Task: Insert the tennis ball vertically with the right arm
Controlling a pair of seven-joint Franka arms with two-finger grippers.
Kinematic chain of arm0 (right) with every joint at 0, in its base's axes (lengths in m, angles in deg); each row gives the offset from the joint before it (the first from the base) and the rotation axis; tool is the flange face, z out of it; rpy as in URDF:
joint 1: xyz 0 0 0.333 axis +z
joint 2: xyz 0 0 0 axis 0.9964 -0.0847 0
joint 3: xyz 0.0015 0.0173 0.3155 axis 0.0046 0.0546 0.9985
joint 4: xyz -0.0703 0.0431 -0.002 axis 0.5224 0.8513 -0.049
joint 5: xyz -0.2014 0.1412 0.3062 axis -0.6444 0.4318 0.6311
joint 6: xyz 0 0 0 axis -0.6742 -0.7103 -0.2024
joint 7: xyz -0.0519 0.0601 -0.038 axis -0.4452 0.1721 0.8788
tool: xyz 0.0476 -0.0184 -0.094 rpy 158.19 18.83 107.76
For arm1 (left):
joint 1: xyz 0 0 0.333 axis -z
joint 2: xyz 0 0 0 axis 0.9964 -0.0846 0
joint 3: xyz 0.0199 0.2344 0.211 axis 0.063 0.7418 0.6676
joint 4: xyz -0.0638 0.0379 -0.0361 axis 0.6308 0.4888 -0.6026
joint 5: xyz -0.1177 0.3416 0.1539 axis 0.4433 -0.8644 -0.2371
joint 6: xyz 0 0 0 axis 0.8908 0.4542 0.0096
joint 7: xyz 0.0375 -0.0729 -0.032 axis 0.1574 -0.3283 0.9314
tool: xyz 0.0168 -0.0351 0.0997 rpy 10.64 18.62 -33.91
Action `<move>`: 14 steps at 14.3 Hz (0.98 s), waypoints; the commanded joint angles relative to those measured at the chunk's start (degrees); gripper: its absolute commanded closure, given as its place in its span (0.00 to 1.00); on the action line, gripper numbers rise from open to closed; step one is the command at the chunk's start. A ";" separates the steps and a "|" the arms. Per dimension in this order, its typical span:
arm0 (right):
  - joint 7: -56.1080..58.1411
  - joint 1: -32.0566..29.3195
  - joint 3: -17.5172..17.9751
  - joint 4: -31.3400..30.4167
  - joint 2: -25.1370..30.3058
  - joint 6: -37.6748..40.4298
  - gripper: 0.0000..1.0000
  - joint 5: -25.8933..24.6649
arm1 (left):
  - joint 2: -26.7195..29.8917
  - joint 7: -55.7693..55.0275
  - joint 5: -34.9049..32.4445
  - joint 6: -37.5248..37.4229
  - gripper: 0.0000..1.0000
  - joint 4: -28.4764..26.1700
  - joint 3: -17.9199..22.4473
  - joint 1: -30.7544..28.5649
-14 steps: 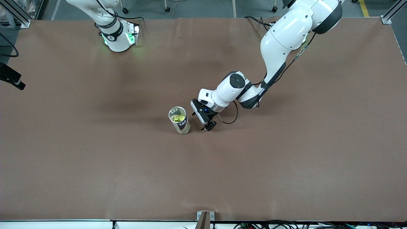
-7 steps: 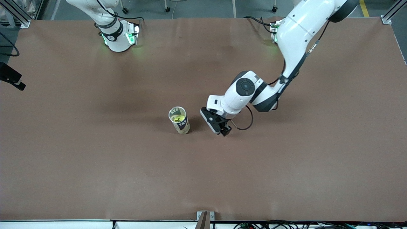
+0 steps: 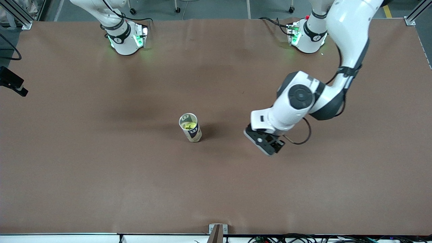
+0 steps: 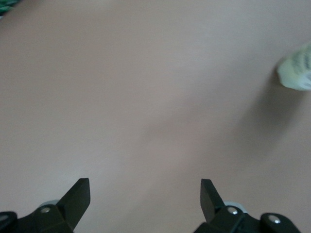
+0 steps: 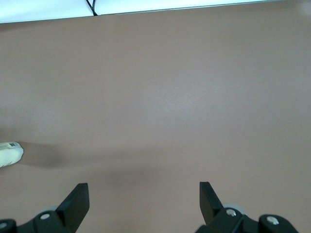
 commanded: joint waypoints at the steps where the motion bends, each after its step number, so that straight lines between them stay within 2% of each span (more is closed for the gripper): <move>1: -0.11 0.28 -0.05 0.63 -0.16 -0.11 0.00 -1.02 | 3.40 -3.84 0.39 -5.34 0.00 0.89 0.08 -3.16; 4: -0.29 0.19 -0.13 0.63 -0.24 -0.11 0.00 -0.67 | 5.24 -5.51 0.92 -11.06 0.00 3.97 -0.18 -8.79; 12: -0.56 2.21 -0.75 0.99 -1.03 -0.19 0.00 -1.37 | 12.71 -9.21 1.09 -28.72 0.00 9.25 -0.01 -16.61; 14: -0.56 2.38 -0.75 0.99 -1.03 -0.20 0.00 -1.29 | 15.25 -9.04 1.09 -30.50 0.00 9.52 0.69 -17.42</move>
